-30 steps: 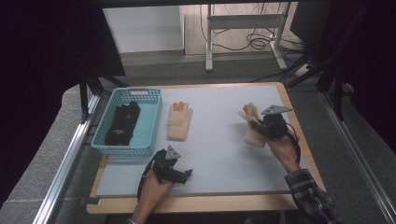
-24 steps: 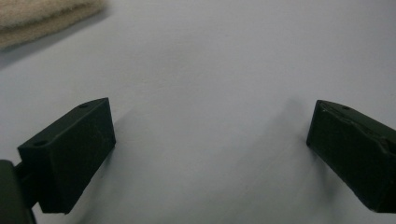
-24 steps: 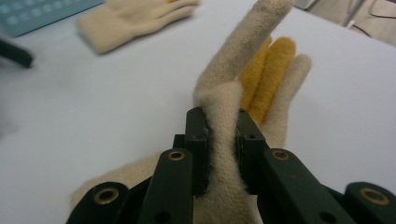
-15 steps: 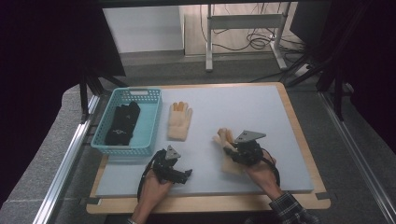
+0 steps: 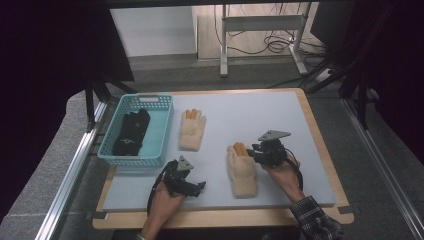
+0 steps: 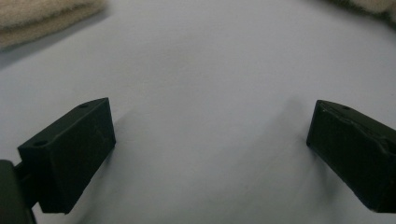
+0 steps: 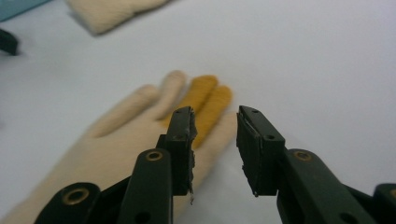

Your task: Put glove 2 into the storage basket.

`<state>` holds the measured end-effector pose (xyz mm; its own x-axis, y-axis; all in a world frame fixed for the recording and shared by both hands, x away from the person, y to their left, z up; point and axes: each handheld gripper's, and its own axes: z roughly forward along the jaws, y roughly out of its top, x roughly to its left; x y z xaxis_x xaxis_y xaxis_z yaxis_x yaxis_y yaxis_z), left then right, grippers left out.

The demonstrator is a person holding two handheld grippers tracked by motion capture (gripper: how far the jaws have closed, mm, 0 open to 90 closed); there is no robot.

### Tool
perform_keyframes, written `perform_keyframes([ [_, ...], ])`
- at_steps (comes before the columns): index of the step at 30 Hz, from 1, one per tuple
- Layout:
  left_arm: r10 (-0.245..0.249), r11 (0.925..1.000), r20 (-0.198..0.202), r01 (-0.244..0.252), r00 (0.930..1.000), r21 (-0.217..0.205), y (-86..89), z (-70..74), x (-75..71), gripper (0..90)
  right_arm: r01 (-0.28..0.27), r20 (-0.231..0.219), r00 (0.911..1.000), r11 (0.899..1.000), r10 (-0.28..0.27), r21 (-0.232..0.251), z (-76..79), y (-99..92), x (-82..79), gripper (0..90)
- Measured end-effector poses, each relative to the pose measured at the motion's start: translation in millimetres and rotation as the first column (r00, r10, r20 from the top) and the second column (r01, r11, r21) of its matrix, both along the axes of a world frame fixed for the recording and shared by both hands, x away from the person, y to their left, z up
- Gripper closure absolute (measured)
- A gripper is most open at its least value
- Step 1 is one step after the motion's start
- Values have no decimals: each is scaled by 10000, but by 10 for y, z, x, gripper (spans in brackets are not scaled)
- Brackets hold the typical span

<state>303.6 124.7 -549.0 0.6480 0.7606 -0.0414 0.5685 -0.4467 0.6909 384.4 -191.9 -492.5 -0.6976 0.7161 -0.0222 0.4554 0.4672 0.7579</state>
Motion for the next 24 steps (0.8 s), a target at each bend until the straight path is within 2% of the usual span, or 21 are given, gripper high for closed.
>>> perform_keyframes([
  [4,20,10000,7,-20,10000,-17,-2,-1,0,12,185,-245,9995,9998,-182,100,-85,-4,161,650],
  [13,-1,10000,-4,1,10000,1,0,0,0,12,-299,-549,9979,9972,337,690,-94,200,328,570],
  [15,-1,10000,-3,1,10000,11,1,1,0,12,-633,-590,9959,9949,680,790,-63,348,369,575],
  [19,-12,10000,1,12,10000,32,2,1,1,12,-1119,-684,9907,9903,1177,825,-36,573,433,642],
  [24,-5,10000,2,5,10000,18,2,0,0,12,-1552,-696,9848,9859,1594,623,-46,873,532,699],
])
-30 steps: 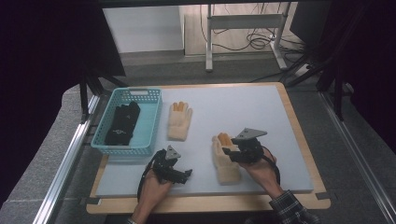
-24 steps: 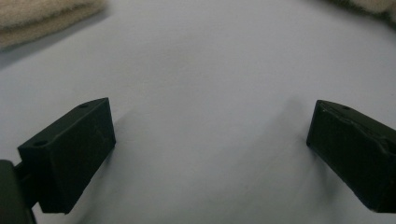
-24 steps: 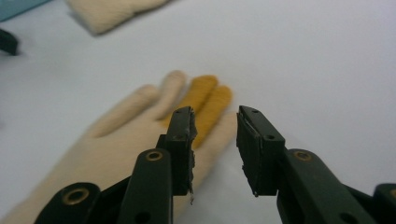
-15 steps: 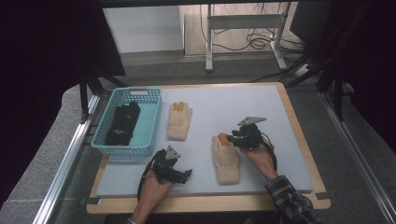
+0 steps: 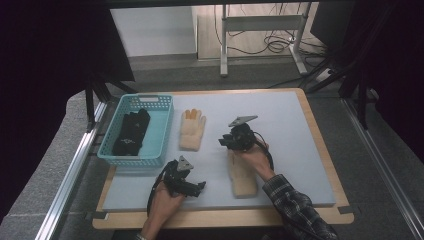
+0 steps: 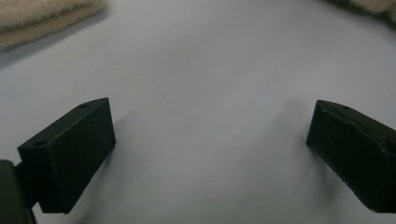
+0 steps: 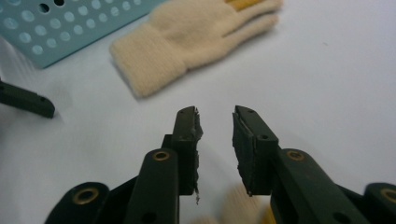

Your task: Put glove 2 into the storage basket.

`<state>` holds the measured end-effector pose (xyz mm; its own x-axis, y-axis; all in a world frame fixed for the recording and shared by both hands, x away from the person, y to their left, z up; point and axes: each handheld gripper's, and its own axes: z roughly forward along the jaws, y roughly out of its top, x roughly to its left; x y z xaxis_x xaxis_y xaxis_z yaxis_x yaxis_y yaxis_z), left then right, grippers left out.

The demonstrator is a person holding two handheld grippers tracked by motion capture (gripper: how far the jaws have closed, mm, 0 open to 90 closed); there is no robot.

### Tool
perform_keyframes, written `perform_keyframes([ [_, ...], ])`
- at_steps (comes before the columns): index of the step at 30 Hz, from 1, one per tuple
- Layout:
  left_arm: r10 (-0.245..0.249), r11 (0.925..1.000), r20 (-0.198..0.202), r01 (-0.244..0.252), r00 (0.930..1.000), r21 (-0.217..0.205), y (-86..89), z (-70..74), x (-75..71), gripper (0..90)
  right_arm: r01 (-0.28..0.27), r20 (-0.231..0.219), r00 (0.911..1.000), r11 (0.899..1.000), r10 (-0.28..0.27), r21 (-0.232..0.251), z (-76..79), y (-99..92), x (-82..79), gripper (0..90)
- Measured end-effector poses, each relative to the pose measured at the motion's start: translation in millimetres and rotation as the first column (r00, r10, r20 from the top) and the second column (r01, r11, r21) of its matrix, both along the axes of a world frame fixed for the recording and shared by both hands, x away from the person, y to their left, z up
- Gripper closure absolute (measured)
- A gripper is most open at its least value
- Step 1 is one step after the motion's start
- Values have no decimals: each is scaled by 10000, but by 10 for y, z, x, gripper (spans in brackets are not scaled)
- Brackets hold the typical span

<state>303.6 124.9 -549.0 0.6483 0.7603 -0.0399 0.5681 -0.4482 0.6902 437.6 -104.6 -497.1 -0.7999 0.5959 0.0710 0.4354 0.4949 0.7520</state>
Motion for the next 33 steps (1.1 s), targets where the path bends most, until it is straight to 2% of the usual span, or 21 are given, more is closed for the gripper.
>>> perform_keyframes([
  [8,-2,10000,-8,2,10000,1,1,1,0,13,-147,55,9999,9999,148,-35,-38,393,177,718],
  [11,-4,10000,-13,4,10000,2,1,2,0,12,-113,-9,9999,9999,113,-65,-60,500,236,690],
  [16,8,10000,-14,-8,10000,-28,0,1,-1,13,217,-127,9997,9998,-217,-45,-140,679,342,629],
  [20,14,10000,-19,-14,10000,-34,0,1,-2,13,531,-196,9984,9981,-536,-298,-240,811,407,600],
  [23,10,10000,-12,-10,10000,-29,1,1,-2,13,676,-235,9974,9975,-681,-229,-303,872,445,576],
  [26,13,10000,-11,-13,10000,-30,1,1,-2,13,878,-140,9960,9951,-886,-462,-331,916,492,560],
  [29,9,10000,-10,-9,10000,-26,1,1,-2,13,962,-49,9953,9915,-970,-872,-360,959,525,560],
  [30,10,10000,-11,-11,10000,-28,1,1,-2,13,947,-51,9954,9919,-955,-848,-366,969,532,566],
  [32,10,10000,-12,-10,10000,-28,1,1,-2,13,911,-51,9957,9913,-921,-952,-362,985,534,616],
  [33,10,10000,-13,-10,10000,-28,0,1,-2,13,866,-120,9960,9917,-881,-945,-358,989,533,671],
])
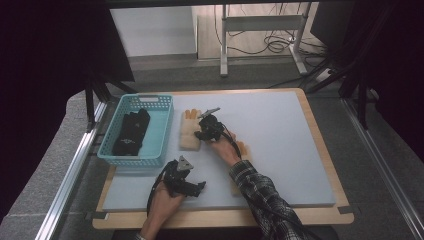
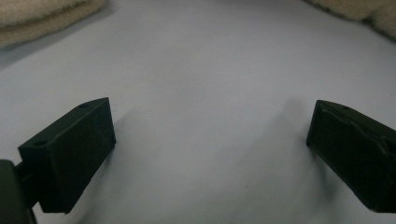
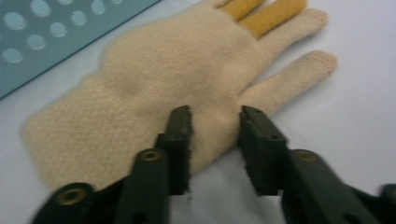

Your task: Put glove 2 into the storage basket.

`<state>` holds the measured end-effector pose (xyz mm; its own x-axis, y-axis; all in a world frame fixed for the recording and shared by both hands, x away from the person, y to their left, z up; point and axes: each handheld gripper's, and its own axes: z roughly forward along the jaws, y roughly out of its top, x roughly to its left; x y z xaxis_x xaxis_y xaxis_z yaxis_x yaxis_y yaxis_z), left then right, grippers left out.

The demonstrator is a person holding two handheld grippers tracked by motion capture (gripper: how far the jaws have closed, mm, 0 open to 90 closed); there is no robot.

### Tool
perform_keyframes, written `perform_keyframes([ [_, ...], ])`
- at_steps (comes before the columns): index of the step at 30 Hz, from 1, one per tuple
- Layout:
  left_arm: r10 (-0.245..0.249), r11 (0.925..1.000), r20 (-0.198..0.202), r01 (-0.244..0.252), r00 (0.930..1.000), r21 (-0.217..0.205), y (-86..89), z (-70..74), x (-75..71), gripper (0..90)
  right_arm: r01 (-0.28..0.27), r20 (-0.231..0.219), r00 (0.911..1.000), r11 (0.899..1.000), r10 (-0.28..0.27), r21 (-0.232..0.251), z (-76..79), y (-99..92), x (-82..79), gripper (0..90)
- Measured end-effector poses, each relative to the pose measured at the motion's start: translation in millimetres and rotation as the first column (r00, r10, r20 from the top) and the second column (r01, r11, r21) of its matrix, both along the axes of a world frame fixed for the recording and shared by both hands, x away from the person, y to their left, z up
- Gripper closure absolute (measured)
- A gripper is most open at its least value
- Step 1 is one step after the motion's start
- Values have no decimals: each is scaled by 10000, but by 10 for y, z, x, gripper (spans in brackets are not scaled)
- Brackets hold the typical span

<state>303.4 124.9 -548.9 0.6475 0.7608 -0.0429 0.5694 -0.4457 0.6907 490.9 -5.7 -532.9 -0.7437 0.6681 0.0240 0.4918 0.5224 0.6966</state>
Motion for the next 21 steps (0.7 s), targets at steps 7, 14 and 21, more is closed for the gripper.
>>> perform_keyframes([
  [7,3,10000,-3,-3,10000,1,0,0,0,13,-81,-531,9985,9998,92,197,20,-1,-2,849],
  [14,2,10000,-6,-2,10000,-2,0,0,0,13,-104,-306,9995,9989,118,454,181,-78,-74,853],
  [21,-6,10000,-4,7,10000,27,1,1,0,13,-284,-102,9995,9940,297,1060,430,-238,-196,853],
])
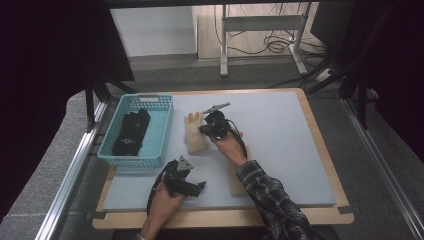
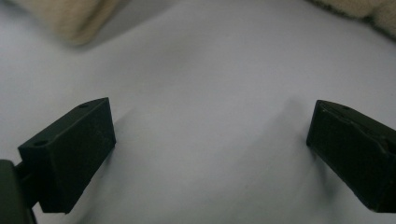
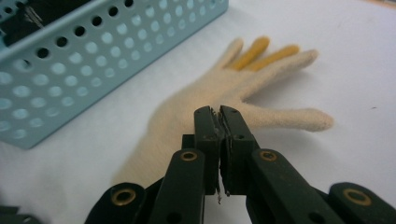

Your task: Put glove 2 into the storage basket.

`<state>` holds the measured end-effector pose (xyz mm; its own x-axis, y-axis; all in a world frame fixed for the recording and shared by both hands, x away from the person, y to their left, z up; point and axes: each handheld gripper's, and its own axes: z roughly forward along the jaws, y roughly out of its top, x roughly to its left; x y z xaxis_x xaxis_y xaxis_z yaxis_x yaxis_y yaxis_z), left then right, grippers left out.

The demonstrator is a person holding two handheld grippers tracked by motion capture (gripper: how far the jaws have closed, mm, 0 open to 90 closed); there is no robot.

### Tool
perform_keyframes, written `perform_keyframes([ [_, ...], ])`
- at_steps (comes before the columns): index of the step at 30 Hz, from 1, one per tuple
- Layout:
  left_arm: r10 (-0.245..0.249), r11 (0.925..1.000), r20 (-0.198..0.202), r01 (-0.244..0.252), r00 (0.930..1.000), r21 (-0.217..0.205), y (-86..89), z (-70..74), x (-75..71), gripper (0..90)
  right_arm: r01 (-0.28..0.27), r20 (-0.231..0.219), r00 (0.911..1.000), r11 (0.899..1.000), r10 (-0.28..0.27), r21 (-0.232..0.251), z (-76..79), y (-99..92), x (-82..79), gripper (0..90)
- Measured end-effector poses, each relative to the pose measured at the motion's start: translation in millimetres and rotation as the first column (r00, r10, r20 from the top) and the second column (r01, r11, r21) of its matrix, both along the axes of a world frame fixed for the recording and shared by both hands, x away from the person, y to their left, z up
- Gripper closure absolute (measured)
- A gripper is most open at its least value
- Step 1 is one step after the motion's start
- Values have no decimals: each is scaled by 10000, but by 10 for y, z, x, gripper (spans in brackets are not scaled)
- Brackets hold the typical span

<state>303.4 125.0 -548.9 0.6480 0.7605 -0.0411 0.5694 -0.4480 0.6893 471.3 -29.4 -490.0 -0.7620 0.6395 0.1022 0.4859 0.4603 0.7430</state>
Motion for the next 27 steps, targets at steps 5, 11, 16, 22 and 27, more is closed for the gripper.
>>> perform_keyframes([
  [5,-4,10000,6,4,10000,-2,0,-1,1,13,18,132,9999,9995,-23,313,168,-139,-71,855],
  [11,-4,10000,11,4,10000,-9,0,-2,1,13,183,370,9991,9984,-202,528,345,-361,-153,856],
  [16,-6,10000,16,6,10000,-5,0,-1,1,13,371,536,9977,9976,-403,588,467,-557,-212,855],
  [22,-6,10000,18,6,10000,-9,0,-2,2,13,770,785,9937,9962,-800,411,581,-882,-275,855],
  [27,6,10000,11,-6,10000,-21,-1,-1,1,13,1229,1089,9863,9922,-1243,195,653,-1259,-347,855],
])
